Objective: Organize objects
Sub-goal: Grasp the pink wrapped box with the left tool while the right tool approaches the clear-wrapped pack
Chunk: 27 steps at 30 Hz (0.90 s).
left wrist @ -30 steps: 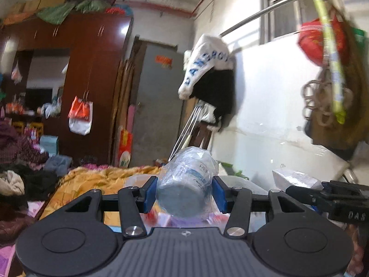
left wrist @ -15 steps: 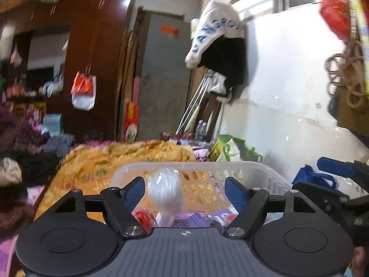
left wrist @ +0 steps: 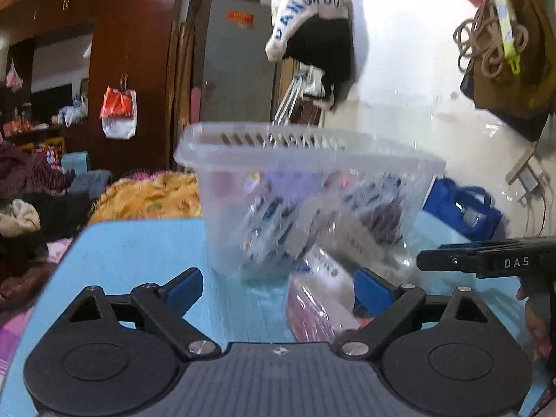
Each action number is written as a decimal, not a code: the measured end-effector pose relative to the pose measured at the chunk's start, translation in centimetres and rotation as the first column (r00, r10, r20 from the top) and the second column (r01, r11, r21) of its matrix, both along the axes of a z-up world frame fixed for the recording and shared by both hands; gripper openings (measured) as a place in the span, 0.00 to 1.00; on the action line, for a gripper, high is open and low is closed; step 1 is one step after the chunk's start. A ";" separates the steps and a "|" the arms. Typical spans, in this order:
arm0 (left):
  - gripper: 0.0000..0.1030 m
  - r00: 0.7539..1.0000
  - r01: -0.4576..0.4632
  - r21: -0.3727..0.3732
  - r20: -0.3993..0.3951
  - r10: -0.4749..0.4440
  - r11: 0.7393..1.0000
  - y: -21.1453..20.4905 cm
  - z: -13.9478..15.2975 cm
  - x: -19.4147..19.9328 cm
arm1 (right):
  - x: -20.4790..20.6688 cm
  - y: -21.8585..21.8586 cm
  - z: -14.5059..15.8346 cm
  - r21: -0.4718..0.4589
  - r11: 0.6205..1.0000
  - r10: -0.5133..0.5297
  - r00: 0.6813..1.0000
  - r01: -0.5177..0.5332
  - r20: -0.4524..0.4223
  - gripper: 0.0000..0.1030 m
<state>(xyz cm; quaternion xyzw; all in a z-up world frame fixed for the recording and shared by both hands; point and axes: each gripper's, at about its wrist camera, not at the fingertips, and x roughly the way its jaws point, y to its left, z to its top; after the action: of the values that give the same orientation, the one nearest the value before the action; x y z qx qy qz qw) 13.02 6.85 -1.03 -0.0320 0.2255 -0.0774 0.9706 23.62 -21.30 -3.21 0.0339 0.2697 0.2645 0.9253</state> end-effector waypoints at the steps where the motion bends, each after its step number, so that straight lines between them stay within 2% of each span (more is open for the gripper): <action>1: 0.93 1.000 0.011 0.002 -0.013 -0.011 1.000 -0.2 -0.2 0.2 | -0.2 0.3 -0.1 -0.017 1.000 0.010 1.000 -0.011 -0.005 0.69; 5: 0.93 0.999 0.026 0.046 -0.043 -0.024 0.999 -0.9 -1.0 0.3 | 0.3 1.1 0.4 -0.032 0.999 0.015 1.000 -0.015 -0.007 0.64; 9: 0.93 0.998 0.026 0.061 -0.058 -0.022 0.998 -1.0 -1.5 0.0 | 1.0 0.7 0.2 -0.007 1.000 0.000 1.000 0.000 -0.031 0.64; 13: 0.93 0.999 0.012 0.072 -0.049 -0.008 0.997 -1.2 -1.5 -0.3 | 1.2 0.1 -0.1 0.016 0.999 -0.048 0.998 0.049 -0.039 0.50; 20: 0.93 0.997 -0.030 0.135 -0.067 0.039 0.990 -1.9 -1.5 0.1 | 1.2 1.1 -0.1 -0.033 0.999 -0.031 0.999 0.029 -0.043 0.52; 24: 0.93 0.994 -0.010 0.128 -0.108 0.024 0.992 -1.9 -1.8 0.6 | 1.2 1.2 -0.1 -0.040 0.999 -0.026 0.999 0.024 -0.044 0.52; 27: 0.91 0.991 0.008 0.153 -0.136 0.013 0.988 -2.3 -2.1 1.0 | 1.3 1.3 -0.3 -0.056 0.998 -0.025 0.998 0.022 -0.065 0.50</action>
<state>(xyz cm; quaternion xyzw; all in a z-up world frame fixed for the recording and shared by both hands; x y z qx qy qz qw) 13.99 4.53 -3.10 0.0369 0.2968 -0.0562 0.9526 24.95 -19.96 -3.47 0.0203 0.3069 0.2449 0.9195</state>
